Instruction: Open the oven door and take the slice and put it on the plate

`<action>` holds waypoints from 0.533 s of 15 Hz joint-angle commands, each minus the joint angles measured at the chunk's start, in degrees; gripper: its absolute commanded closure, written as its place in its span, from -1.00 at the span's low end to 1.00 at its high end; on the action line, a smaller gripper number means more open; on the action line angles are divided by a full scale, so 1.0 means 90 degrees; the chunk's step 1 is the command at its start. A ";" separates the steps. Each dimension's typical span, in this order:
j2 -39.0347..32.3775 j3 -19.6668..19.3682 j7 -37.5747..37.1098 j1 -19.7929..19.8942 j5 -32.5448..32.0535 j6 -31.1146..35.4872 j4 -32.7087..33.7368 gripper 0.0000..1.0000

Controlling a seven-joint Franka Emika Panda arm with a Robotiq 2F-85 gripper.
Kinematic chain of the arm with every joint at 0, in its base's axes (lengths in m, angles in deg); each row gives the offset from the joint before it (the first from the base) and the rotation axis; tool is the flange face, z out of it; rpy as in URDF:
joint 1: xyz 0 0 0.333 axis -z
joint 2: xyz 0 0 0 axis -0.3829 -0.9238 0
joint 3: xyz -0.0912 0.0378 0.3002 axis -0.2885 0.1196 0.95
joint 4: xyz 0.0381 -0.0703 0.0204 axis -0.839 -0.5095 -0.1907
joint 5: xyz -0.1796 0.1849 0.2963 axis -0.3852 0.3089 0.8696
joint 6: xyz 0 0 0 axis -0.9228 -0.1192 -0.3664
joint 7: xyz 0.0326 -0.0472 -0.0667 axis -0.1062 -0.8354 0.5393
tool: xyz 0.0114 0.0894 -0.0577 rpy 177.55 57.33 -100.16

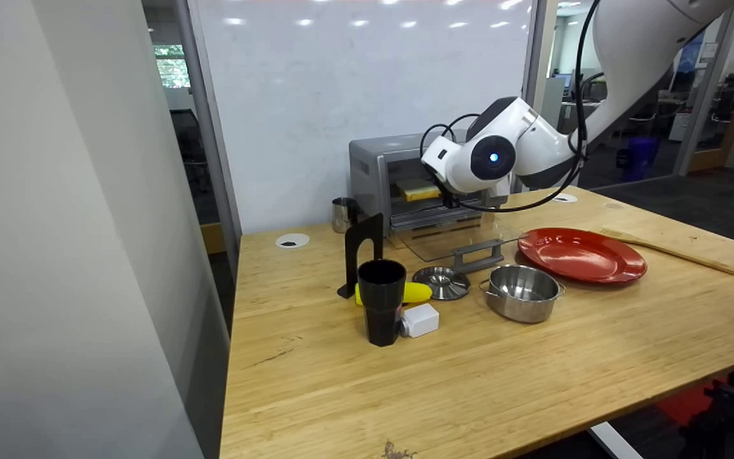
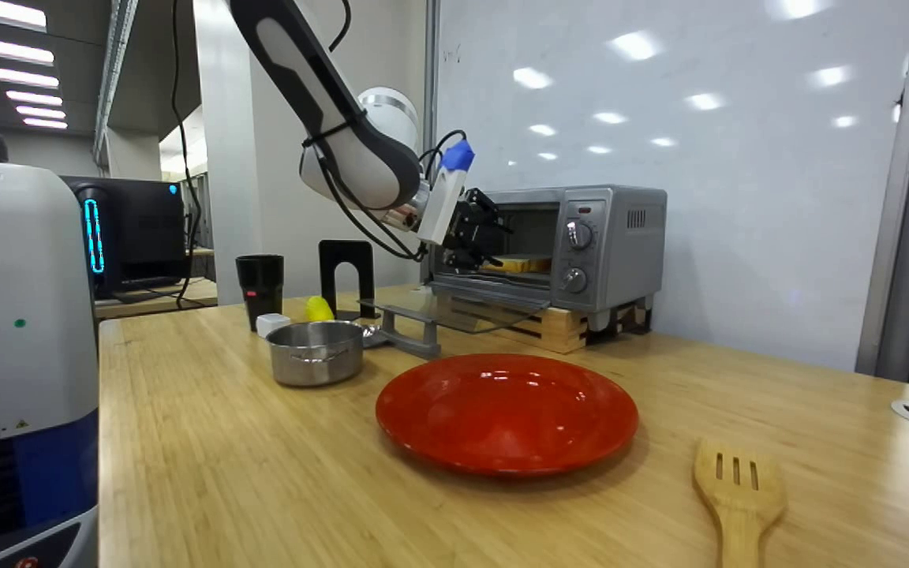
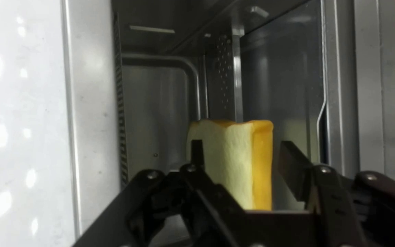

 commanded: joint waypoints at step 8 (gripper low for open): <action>-0.0413 -0.0015 0.0102 0.0058 -0.0078 0.0123 0.0407 -0.14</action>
